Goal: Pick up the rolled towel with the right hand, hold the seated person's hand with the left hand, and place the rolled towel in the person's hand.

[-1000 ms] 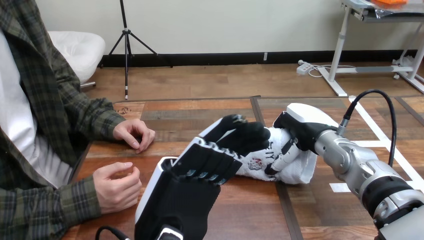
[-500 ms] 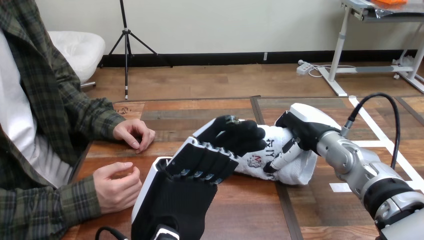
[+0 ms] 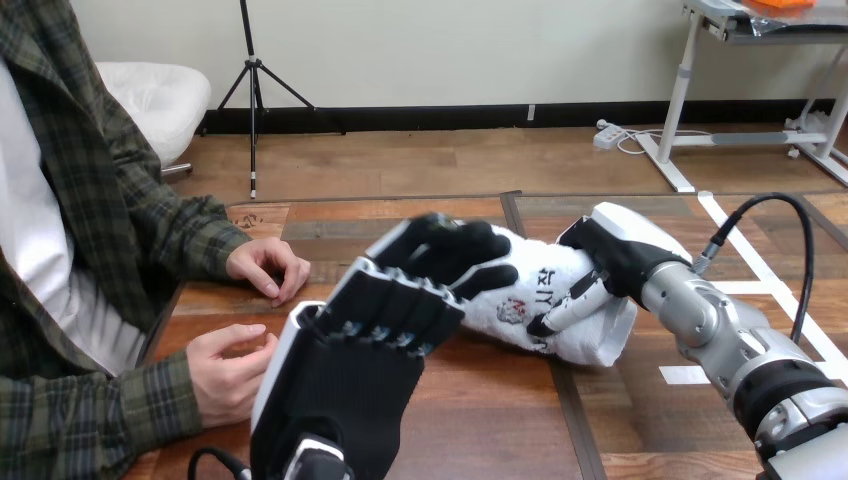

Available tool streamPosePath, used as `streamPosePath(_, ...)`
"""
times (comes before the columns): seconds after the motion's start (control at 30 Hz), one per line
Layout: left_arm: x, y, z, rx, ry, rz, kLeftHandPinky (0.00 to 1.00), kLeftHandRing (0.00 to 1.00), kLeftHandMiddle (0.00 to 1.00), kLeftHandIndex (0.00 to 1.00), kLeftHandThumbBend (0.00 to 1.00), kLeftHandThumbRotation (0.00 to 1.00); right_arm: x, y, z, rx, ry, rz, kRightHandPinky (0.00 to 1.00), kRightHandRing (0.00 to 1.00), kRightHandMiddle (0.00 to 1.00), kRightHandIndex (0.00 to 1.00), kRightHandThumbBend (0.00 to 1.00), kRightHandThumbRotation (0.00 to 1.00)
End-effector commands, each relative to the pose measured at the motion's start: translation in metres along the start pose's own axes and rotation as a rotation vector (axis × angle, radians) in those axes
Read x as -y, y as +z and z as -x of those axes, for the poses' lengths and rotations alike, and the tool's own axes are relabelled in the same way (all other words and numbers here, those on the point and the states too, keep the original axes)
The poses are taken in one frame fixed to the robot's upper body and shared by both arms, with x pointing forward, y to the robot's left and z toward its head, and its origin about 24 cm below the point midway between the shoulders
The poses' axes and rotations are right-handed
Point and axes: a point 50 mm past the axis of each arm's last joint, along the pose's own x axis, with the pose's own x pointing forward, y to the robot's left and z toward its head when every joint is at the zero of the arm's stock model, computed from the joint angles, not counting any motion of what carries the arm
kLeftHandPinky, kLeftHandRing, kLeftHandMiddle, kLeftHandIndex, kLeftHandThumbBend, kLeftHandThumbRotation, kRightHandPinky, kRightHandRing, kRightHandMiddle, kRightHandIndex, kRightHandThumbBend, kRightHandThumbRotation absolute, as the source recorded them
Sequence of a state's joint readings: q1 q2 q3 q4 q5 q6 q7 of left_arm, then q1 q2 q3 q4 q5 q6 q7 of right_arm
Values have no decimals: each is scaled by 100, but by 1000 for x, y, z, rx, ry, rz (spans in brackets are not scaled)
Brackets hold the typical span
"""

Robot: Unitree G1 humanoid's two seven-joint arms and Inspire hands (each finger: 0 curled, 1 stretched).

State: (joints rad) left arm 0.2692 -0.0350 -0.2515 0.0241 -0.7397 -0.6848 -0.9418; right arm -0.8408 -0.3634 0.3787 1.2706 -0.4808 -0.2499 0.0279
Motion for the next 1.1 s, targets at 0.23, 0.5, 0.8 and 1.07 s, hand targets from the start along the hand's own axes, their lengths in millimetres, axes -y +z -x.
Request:
streamPosePath(0.23,15,15,31,-21,106,63,84,88,87,86,100,52,54,2,5,70,-198,-114,27,31,36,35,77,0)
streamPosePath(0.5,15,16,29,12,95,70,84,89,88,87,100,51,62,-2,9,90,-236,-162,26,30,34,34,77,0)
streamPosePath(0.8,15,18,27,36,82,82,82,88,87,86,100,47,69,-5,13,109,-284,-164,26,30,34,34,76,0)
streamPosePath(1.07,13,20,29,41,79,67,82,87,86,86,100,46,74,-7,16,121,-314,-188,25,29,33,33,76,0)
